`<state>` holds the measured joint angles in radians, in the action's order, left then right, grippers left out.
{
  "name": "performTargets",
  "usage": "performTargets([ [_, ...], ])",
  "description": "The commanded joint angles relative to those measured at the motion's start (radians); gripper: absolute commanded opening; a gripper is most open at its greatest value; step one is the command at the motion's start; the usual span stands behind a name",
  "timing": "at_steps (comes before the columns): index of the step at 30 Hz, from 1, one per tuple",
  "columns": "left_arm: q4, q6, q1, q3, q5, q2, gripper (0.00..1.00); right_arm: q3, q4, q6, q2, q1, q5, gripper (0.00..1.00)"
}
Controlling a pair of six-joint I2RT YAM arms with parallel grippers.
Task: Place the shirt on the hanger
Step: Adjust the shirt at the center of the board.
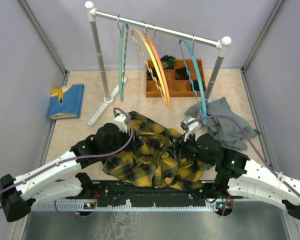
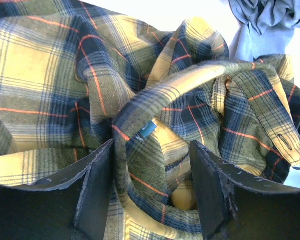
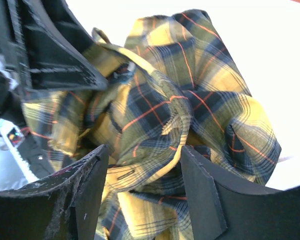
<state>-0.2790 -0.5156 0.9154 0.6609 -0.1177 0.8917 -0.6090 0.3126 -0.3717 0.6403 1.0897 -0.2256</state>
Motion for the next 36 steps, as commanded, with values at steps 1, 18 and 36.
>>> performTargets([
  [1, -0.043, -0.019, -0.003, -0.006, 0.078, -0.021, 0.69, -0.102, 0.111, -0.027, -0.066, -0.009, 0.095, 0.62],
  [18, -0.349, -0.123, -0.003, 0.102, -0.113, -0.156, 0.9, -0.067, 0.477, -0.418, -0.293, -0.002, -0.211, 0.74],
  [36, -0.47, -0.188, -0.003, 0.177, -0.123, -0.044, 0.99, -0.112, 0.408, -0.471, -0.615, -0.002, -0.178, 0.99],
])
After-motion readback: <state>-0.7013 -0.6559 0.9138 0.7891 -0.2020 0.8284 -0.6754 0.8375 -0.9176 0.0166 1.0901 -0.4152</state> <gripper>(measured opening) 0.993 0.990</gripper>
